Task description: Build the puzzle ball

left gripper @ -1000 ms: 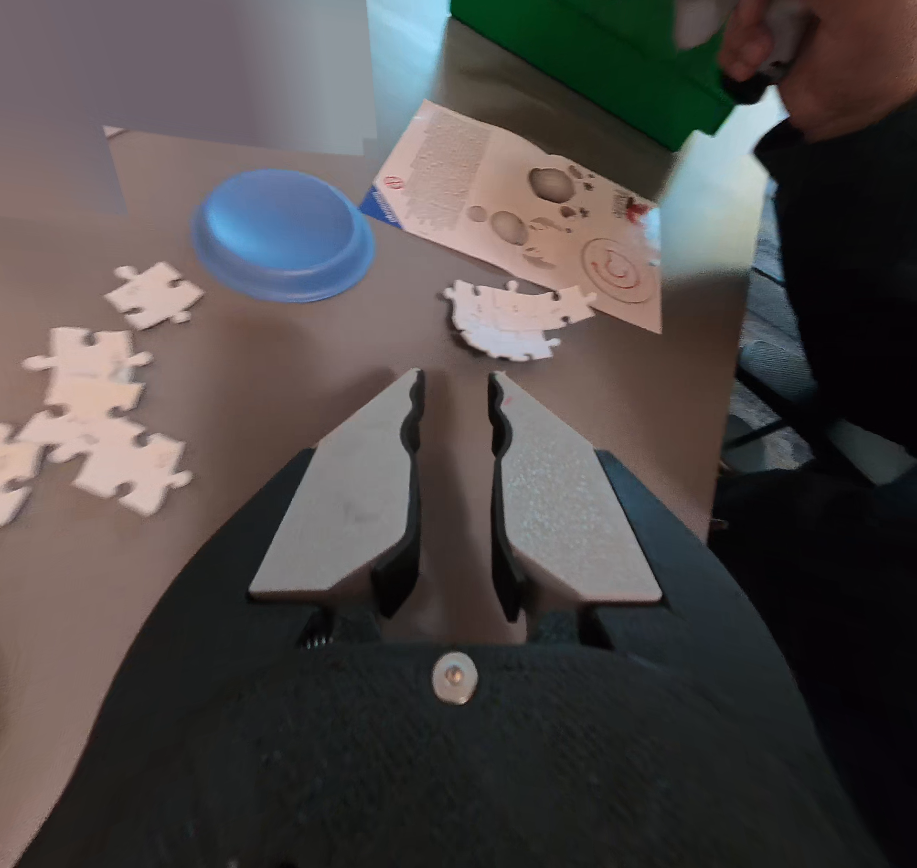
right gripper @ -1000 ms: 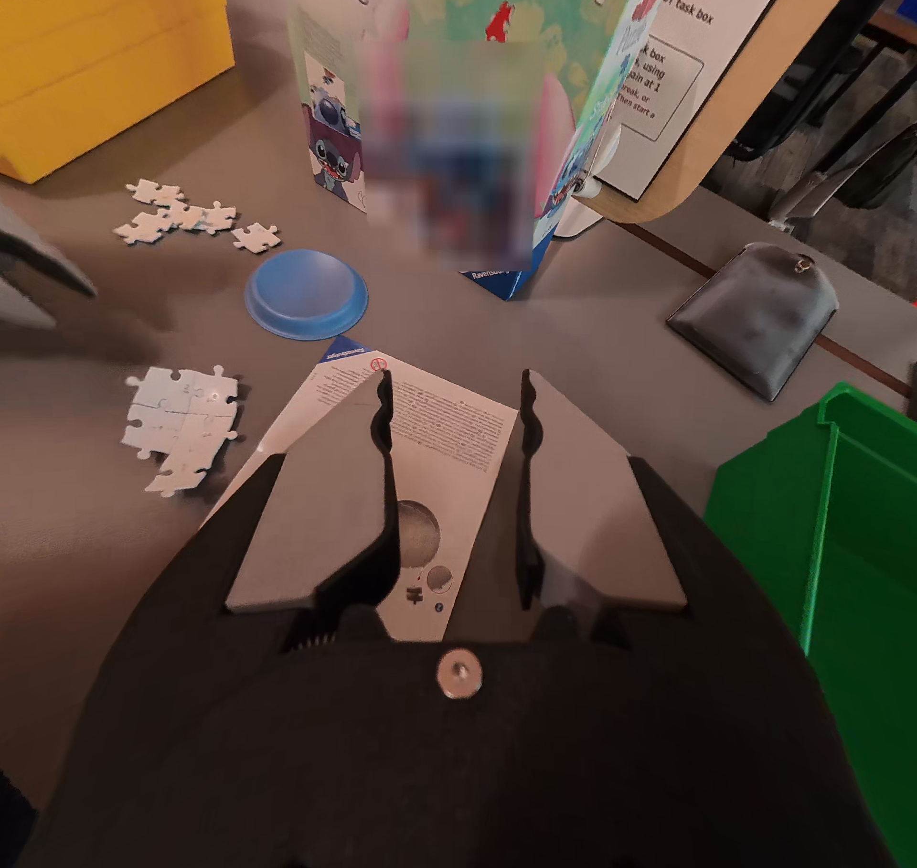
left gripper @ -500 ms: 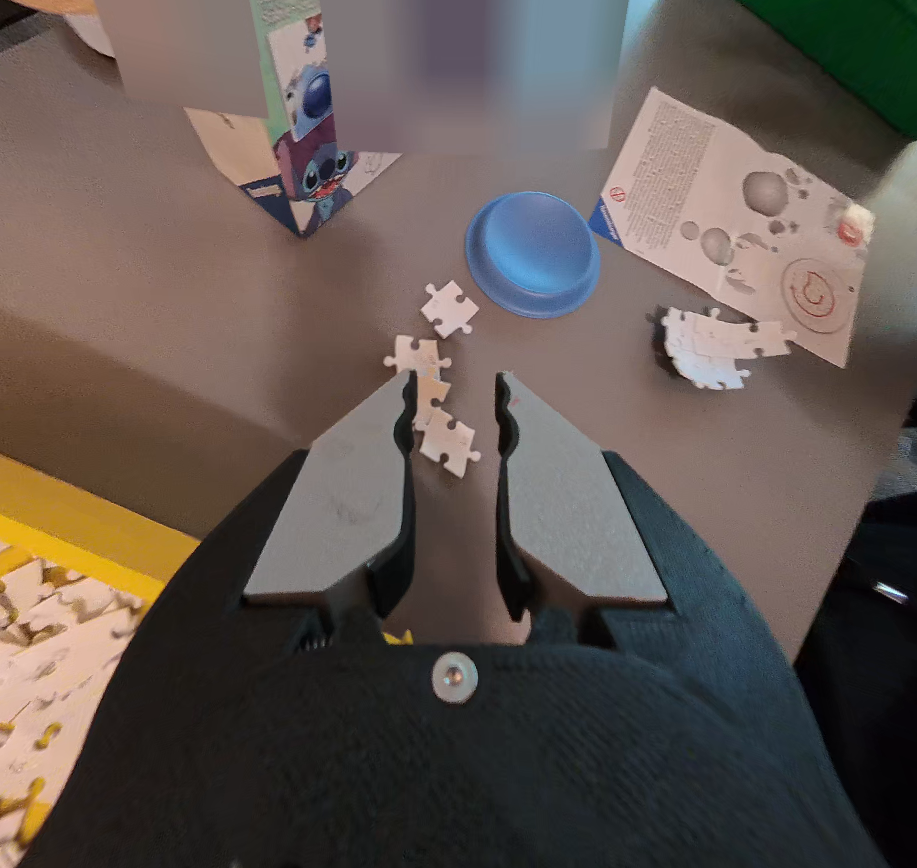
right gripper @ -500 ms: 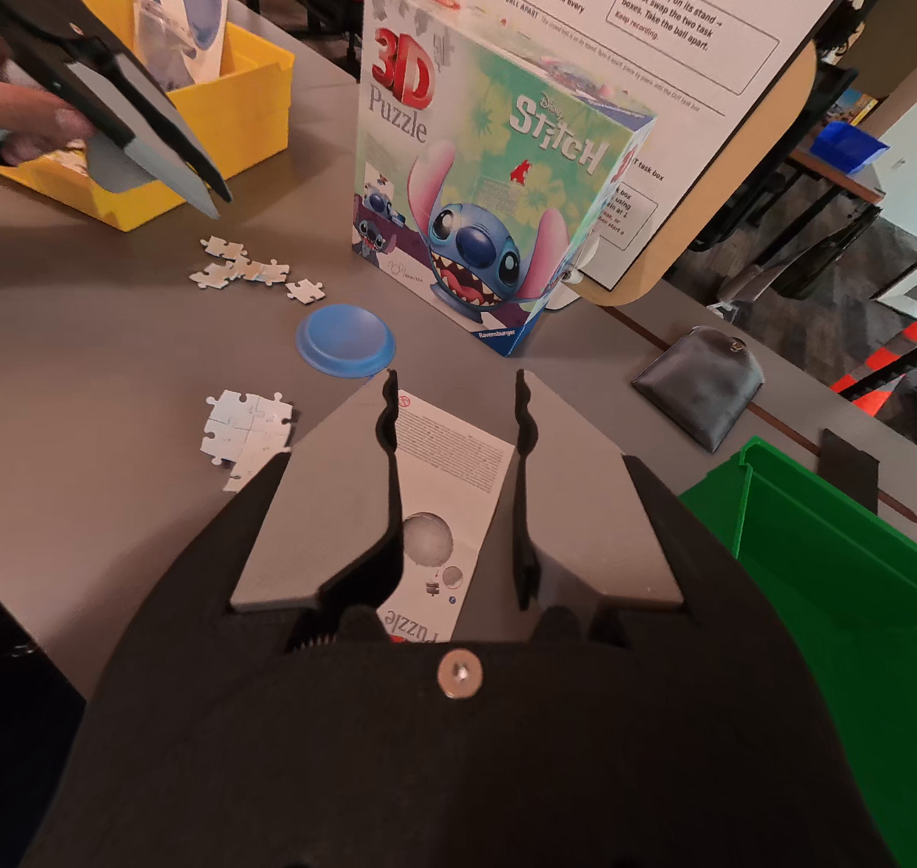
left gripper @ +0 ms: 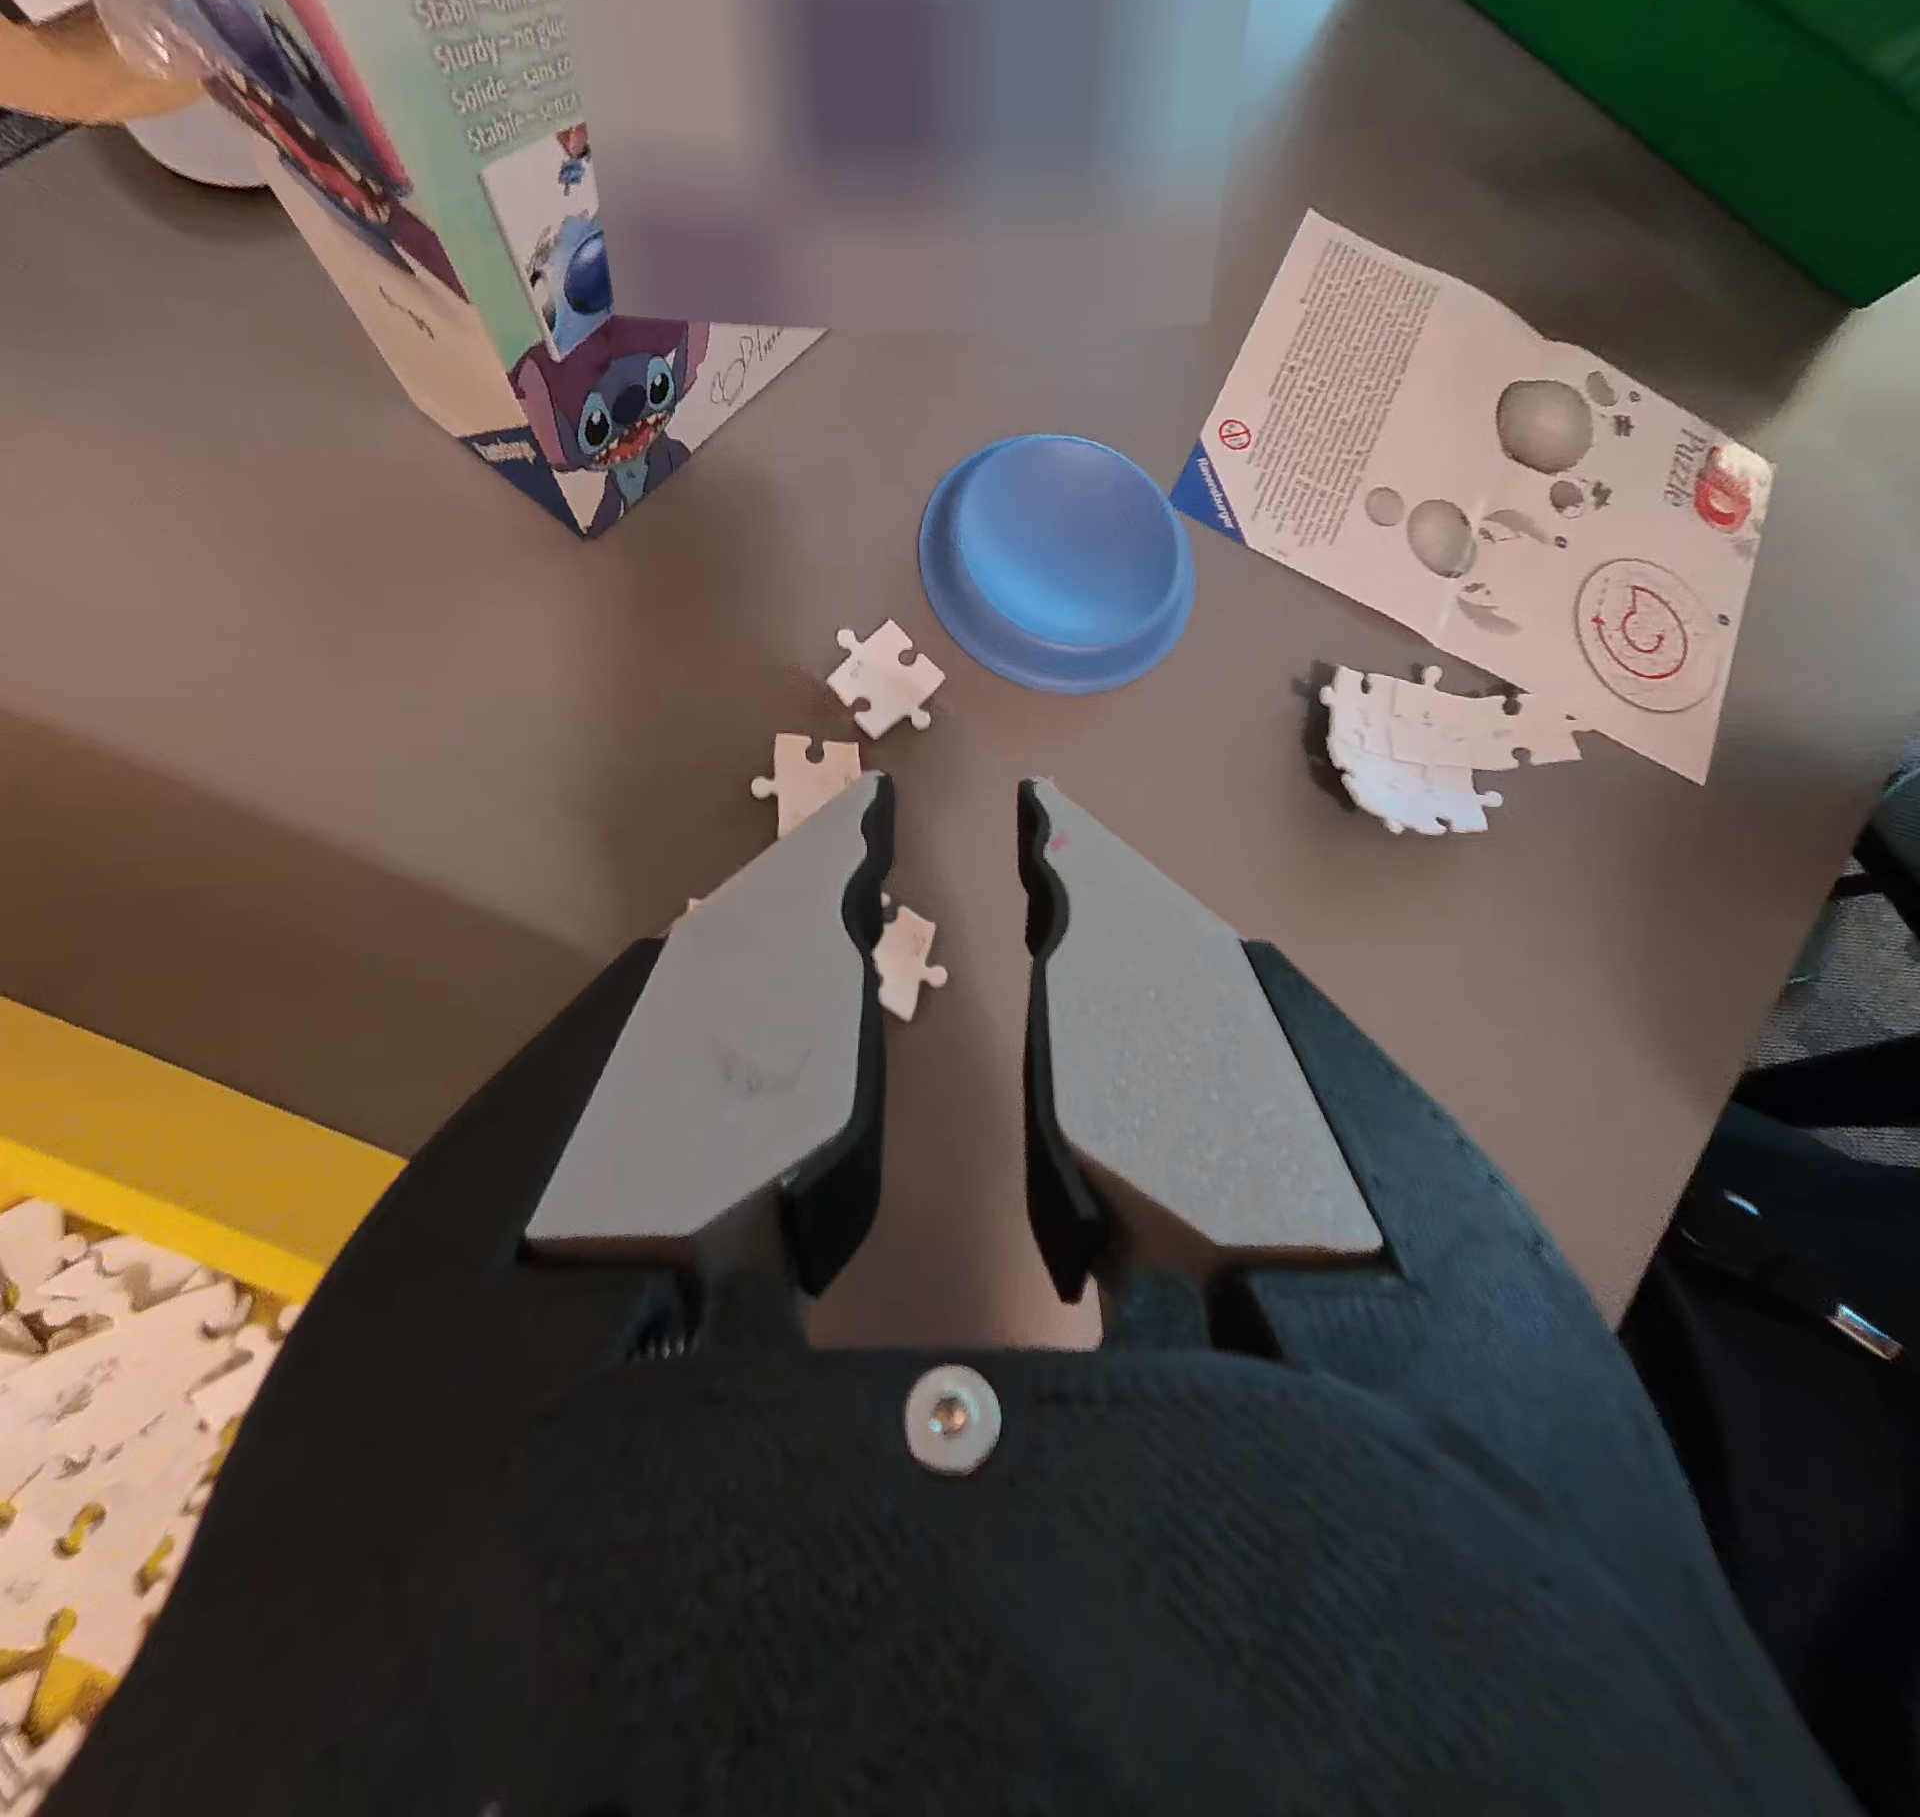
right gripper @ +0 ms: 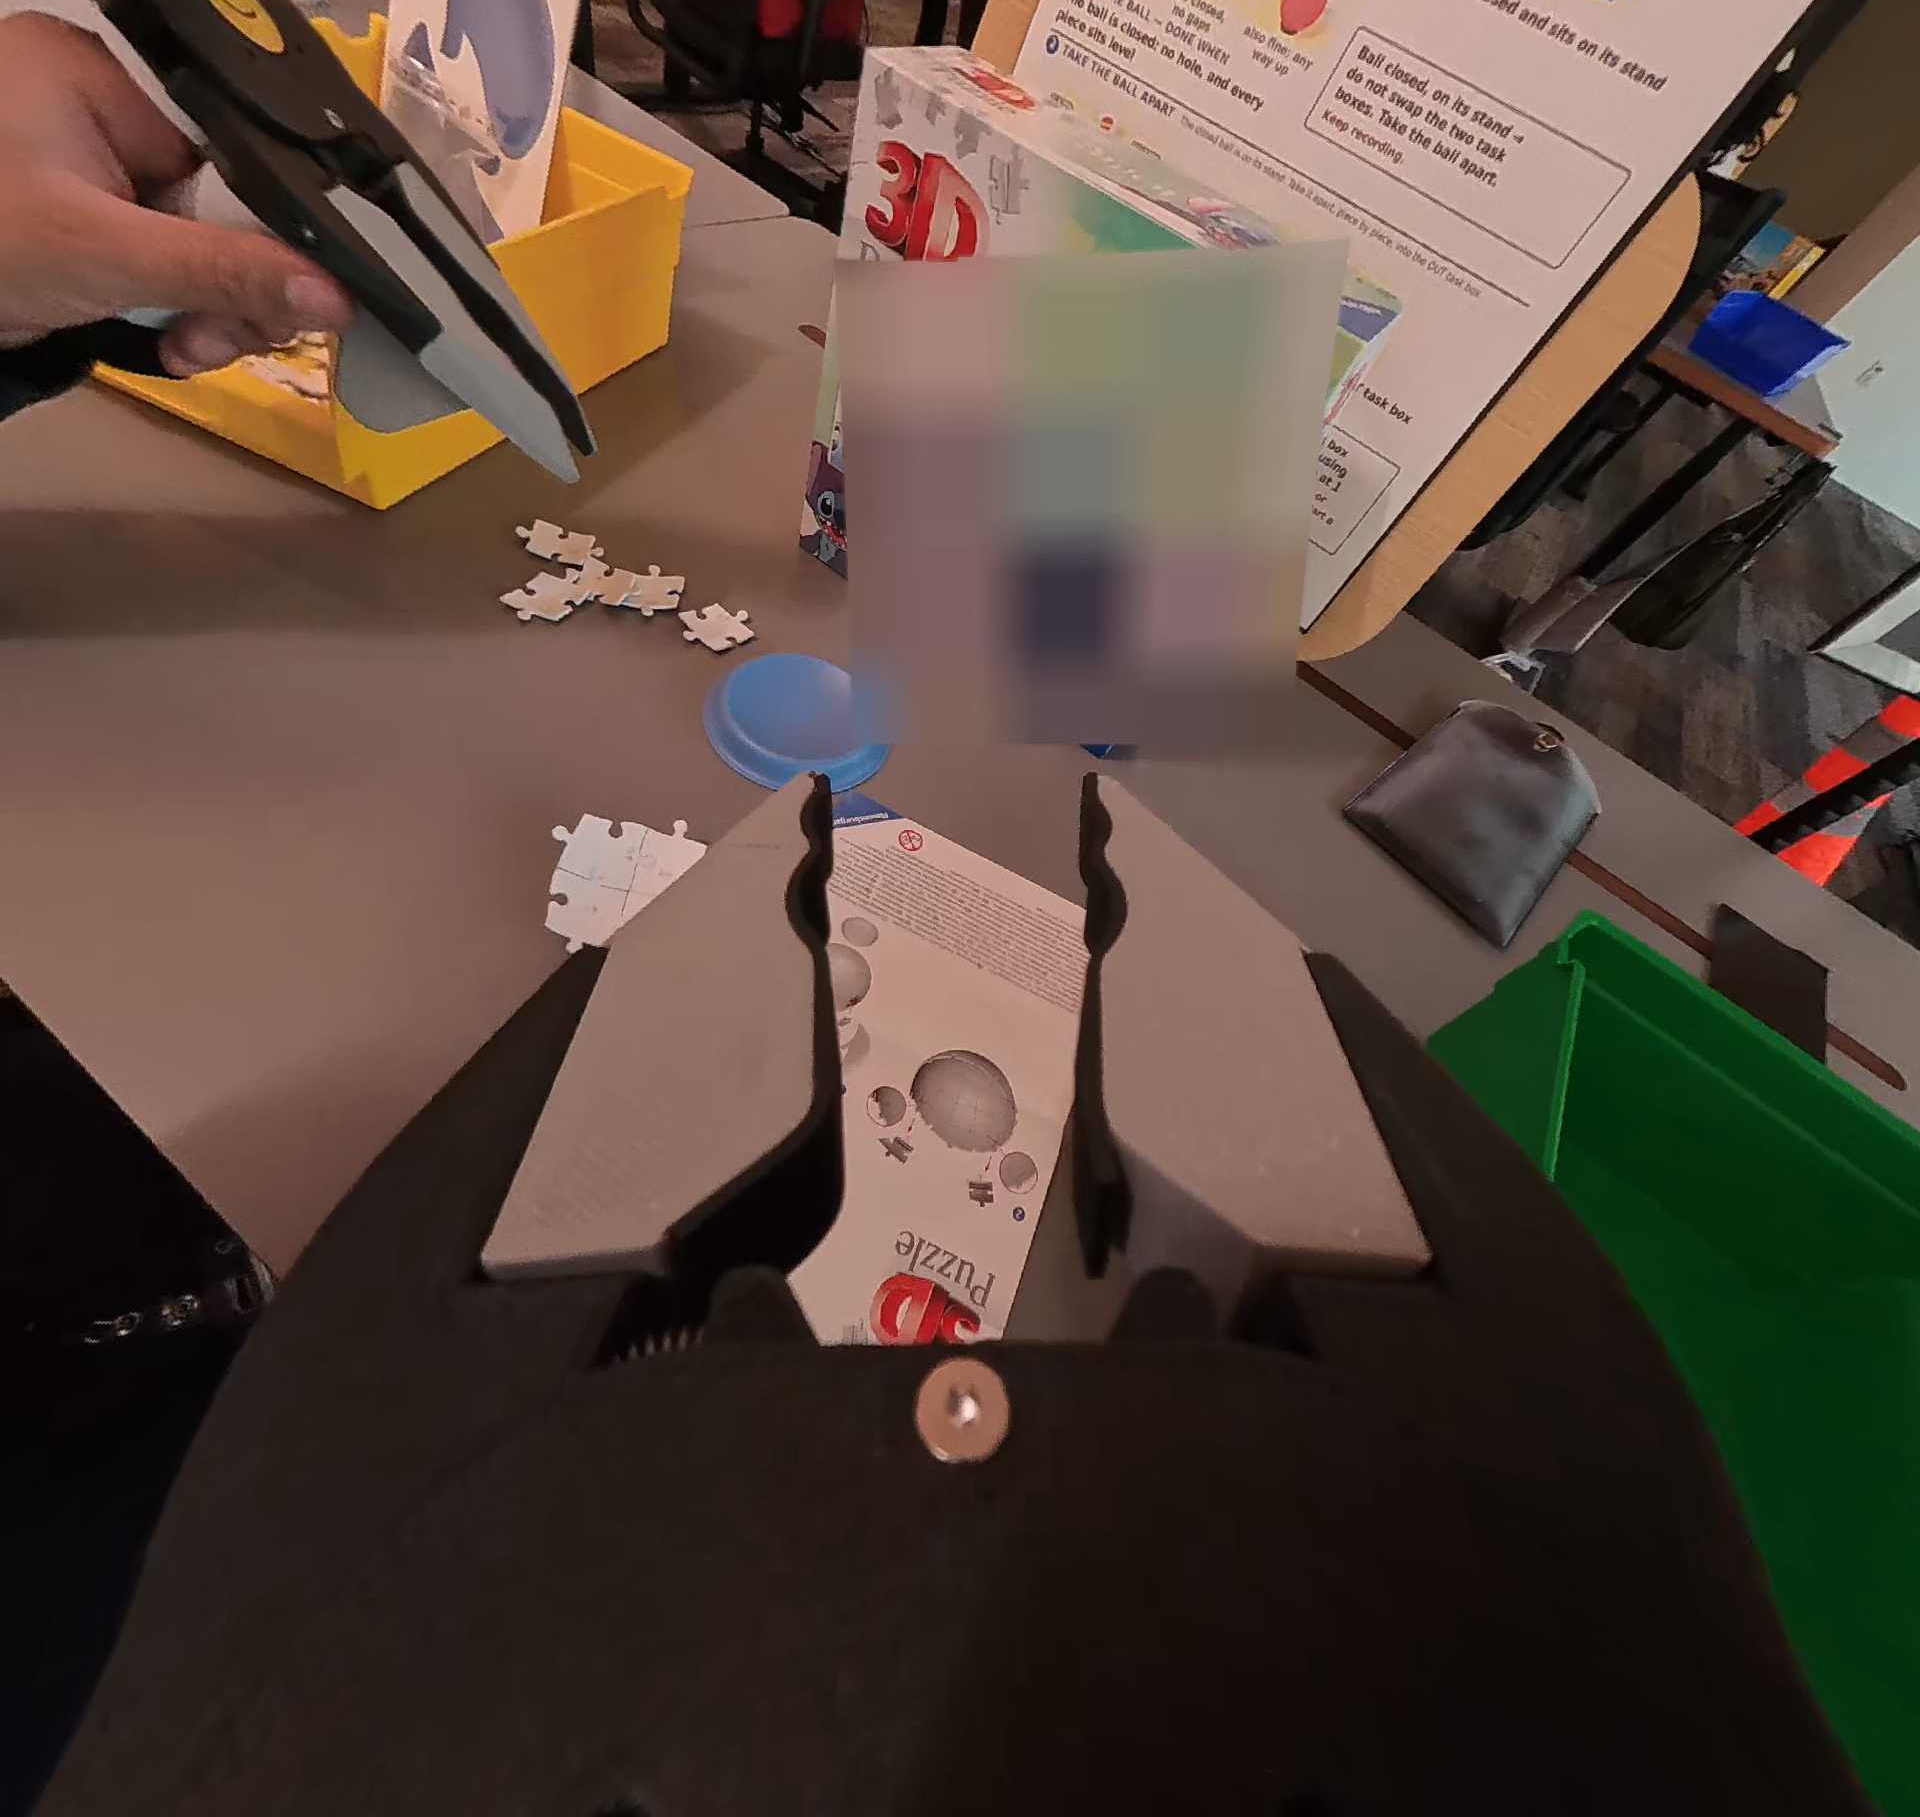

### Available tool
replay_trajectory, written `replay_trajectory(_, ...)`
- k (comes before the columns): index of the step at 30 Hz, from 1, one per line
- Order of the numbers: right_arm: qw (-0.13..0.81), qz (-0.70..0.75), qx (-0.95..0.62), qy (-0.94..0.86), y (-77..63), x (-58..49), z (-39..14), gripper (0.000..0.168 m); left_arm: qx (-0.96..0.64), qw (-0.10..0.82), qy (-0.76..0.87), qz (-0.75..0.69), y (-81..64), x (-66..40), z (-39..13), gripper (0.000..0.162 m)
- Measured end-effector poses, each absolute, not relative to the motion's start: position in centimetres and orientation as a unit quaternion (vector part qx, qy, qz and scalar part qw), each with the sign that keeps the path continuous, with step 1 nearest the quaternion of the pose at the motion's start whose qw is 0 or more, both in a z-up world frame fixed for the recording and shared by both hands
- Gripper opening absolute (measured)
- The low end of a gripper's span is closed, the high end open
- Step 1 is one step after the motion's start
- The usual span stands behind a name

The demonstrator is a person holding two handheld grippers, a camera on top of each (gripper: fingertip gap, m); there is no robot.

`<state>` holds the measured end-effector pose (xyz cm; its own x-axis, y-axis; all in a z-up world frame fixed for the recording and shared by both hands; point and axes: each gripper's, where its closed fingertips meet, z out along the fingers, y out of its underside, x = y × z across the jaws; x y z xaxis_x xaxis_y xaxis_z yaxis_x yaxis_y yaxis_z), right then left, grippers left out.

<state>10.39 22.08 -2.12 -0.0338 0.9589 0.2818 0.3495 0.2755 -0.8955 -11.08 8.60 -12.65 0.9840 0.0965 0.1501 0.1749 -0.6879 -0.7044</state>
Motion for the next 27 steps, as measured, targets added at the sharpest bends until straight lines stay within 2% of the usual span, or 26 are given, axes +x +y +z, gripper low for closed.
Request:
replay_trajectory(11, 0.472, 0.321, -0.522, -0.634, 23.3, 10.7, -2.6, 0.045, -0.928, 0.367, -0.041, -0.042, 13.1, -11.4, -13.0, 0.022)
replay_trajectory(19, 0.472, 0.319, -0.524, -0.634, 23.4, 10.8, -2.7, 0.044, -0.961, 0.271, -0.019, -0.049, 14.7, -10.9, -18.3, 0.029)
replay_trajectory(27, 0.481, 0.319, -0.518, -0.632, 23.0, 11.3, -2.0, 0.045, -0.969, 0.232, -0.064, -0.054, 14.3, -11.9, -20.5, 0.025)
